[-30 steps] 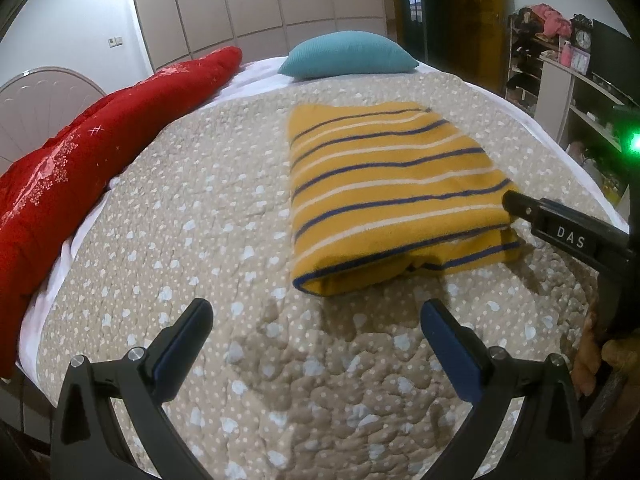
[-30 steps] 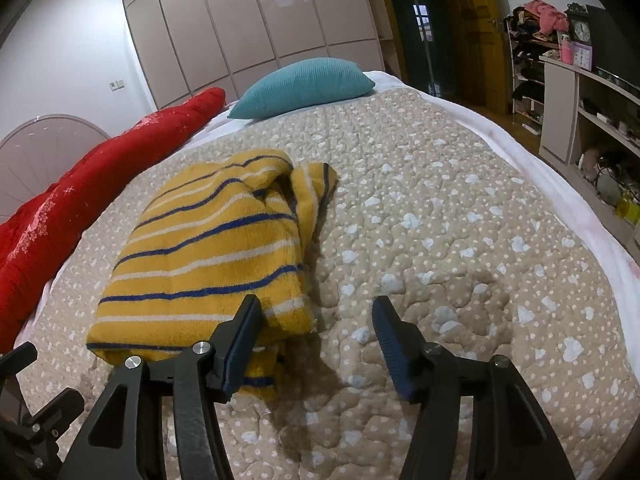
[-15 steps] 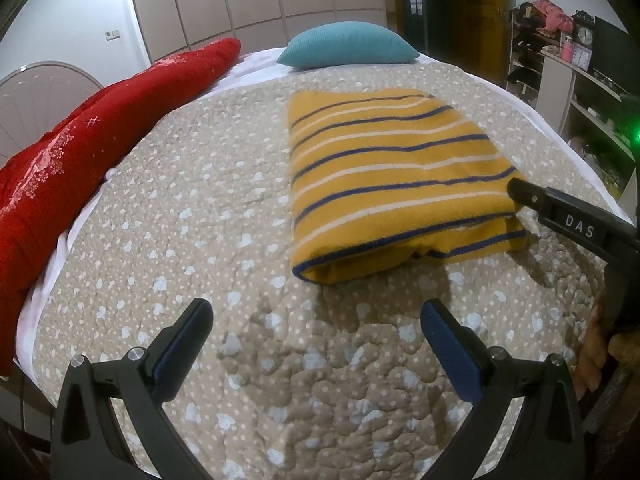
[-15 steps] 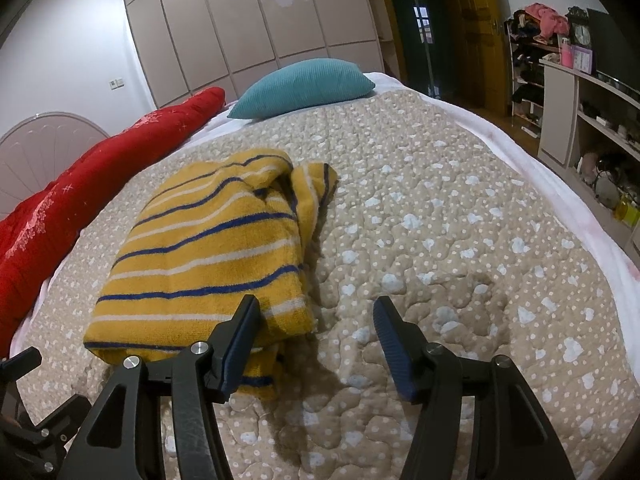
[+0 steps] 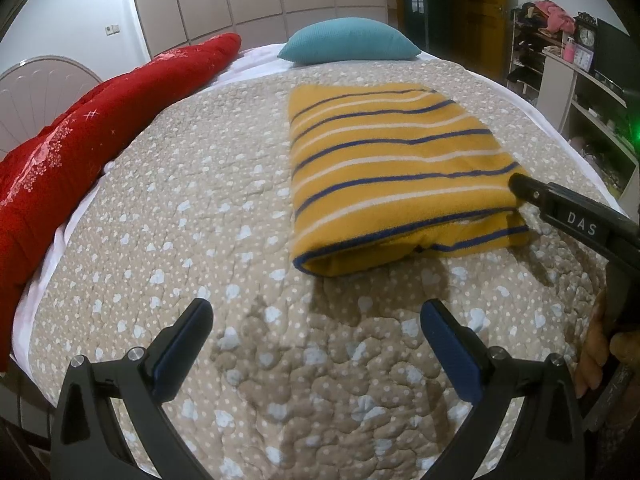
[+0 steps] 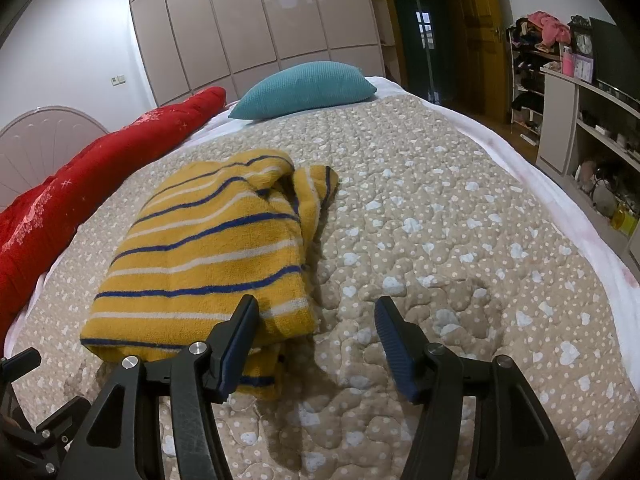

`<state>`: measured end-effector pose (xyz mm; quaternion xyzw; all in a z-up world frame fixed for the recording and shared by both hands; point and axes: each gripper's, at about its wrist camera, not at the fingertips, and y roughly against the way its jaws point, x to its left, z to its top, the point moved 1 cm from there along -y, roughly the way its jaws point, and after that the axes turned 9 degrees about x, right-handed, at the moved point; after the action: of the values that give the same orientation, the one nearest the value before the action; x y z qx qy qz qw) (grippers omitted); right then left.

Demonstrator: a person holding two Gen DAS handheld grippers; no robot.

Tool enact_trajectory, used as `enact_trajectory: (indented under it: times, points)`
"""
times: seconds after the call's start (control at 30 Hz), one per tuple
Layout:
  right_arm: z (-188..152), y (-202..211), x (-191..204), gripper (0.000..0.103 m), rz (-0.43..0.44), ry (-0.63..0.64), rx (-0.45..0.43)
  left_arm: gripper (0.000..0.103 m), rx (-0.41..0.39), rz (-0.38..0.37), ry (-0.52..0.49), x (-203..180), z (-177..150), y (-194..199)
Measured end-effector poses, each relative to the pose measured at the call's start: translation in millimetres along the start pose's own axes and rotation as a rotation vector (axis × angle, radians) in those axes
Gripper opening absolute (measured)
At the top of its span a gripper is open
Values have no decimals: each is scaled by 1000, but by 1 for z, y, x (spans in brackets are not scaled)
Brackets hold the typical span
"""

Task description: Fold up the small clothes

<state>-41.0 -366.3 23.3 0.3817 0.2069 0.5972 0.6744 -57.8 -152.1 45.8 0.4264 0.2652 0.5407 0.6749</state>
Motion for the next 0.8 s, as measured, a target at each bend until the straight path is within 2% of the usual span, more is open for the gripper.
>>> enact_trajectory:
  times: [0.8]
  points:
    - [-2, 0, 5, 68, -32, 27, -6, 103, 27, -34, 11, 4, -2, -9]
